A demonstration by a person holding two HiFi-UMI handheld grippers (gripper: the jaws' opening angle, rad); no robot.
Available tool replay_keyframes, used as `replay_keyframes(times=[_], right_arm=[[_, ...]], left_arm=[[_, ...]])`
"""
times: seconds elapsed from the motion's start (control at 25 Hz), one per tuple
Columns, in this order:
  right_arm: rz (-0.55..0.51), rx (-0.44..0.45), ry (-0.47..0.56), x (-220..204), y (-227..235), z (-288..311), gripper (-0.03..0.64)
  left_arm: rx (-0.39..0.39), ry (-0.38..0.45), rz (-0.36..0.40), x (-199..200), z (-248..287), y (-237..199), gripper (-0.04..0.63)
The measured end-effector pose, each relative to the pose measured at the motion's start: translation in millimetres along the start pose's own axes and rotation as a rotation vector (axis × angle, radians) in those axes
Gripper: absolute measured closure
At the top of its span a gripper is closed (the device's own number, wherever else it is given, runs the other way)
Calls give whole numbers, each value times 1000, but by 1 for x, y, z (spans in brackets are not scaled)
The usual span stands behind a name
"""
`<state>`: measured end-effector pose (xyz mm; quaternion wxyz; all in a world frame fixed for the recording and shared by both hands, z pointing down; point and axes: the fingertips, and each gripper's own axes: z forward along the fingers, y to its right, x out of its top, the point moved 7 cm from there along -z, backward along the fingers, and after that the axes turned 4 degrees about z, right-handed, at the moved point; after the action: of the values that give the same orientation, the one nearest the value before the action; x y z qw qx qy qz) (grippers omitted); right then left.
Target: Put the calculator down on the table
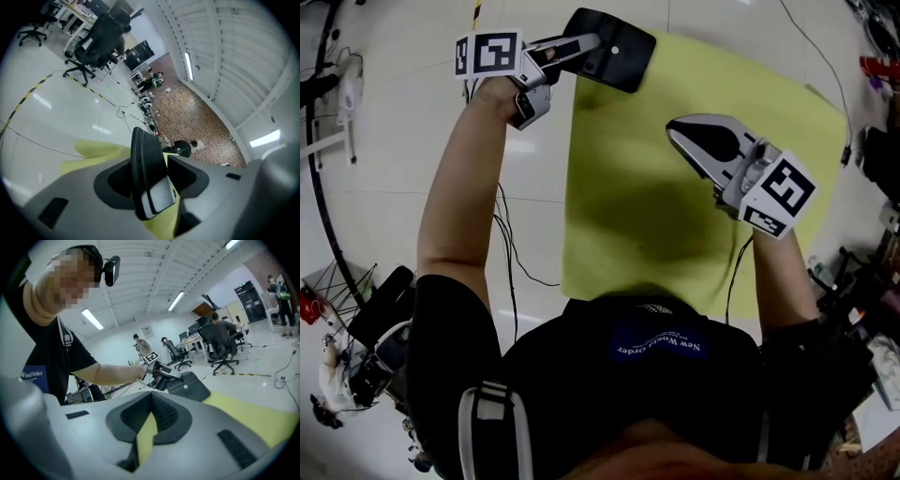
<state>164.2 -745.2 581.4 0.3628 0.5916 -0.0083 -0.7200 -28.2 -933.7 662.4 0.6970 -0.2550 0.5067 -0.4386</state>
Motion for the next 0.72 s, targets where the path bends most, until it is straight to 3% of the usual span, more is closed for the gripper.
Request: replay_keyframes(times=[0.2,0.28,0.44,0.52,0.72], right_arm=[[43,3,16,0,8,-2,629],[37,0,10,-1,8,-2,629],[40,-7,23,-6,2,-3,629],[53,-10,33,-8,2,-4,629],[54,-15,24,-10,-1,-8,629]], left_arm=[[68,6,-9,0,-6,-2,394],[157,-47,23,0,-8,-3,363],[444,-216,273,-5,-14,-13,290],[462,-233,353,-6,-9,-10,278],[430,-226,363,-14,8,-9,278]])
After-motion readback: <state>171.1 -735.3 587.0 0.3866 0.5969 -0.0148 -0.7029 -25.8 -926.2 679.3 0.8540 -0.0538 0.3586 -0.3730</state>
